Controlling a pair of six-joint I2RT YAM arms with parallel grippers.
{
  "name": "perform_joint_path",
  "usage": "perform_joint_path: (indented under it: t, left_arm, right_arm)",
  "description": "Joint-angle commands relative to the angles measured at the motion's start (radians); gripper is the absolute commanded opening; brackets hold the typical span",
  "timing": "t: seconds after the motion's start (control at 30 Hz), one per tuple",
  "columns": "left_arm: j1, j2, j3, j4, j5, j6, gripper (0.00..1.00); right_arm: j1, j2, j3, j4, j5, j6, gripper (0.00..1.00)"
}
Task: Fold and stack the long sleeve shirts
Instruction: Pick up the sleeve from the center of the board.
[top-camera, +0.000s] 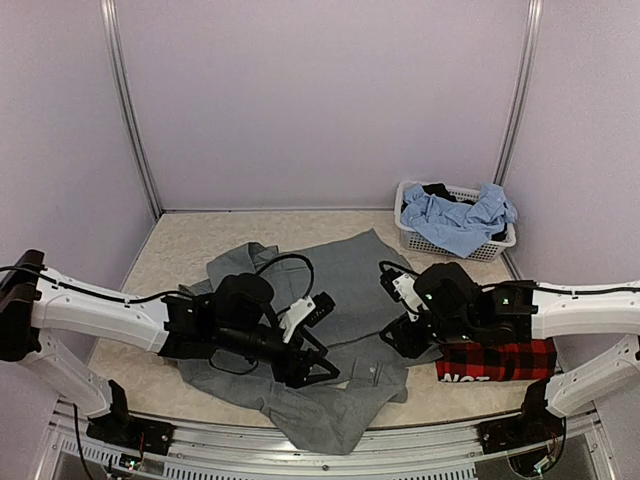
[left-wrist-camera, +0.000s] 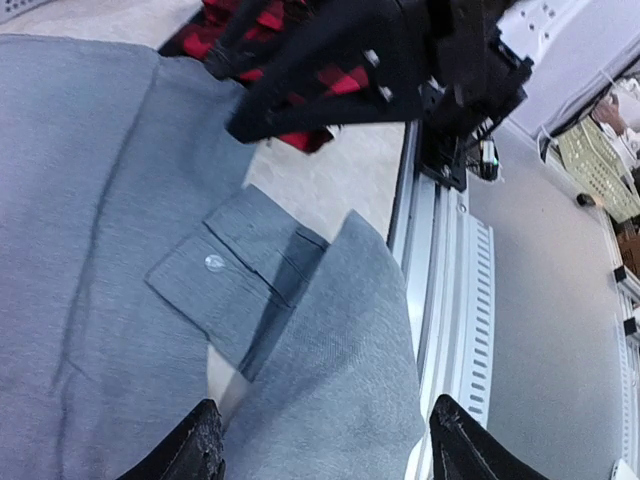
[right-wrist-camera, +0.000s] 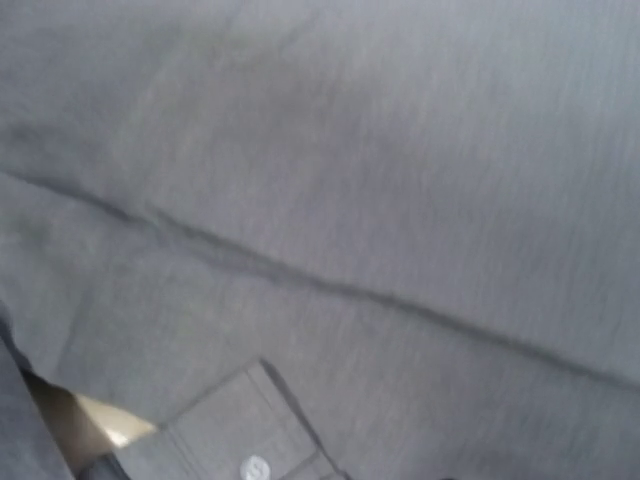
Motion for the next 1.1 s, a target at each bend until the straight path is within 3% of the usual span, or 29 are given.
perform_joint_path:
  t: [0.0,0.17,0.53,1.07]
  left_arm:
    - [-0.067,0.113,0.043,0.044,-0.023,0.041,0.66]
    - [-0.128,0.264,0.145,-0.007,0.011,0.090,0.62]
    - [-0.217,0.428,0.277,-0.320,0.166,0.194,0.46]
    - [-0.237,0.436,0.225,-0.292,0.132,0.154,0.46]
  right_arm:
    - [-0.031,-0.006,-0.036,-0.016,-0.065,0.113,0.49]
    - [-0.050,-0.007,-0.043,-0.055,-0.083,0.144,0.52]
    - [-0.063,0.029,-0.092,-0.047,-0.175,0.190,0.54]
    - [-0.064,0.157,-0.191,0.025,-0.218,0.241,0.64]
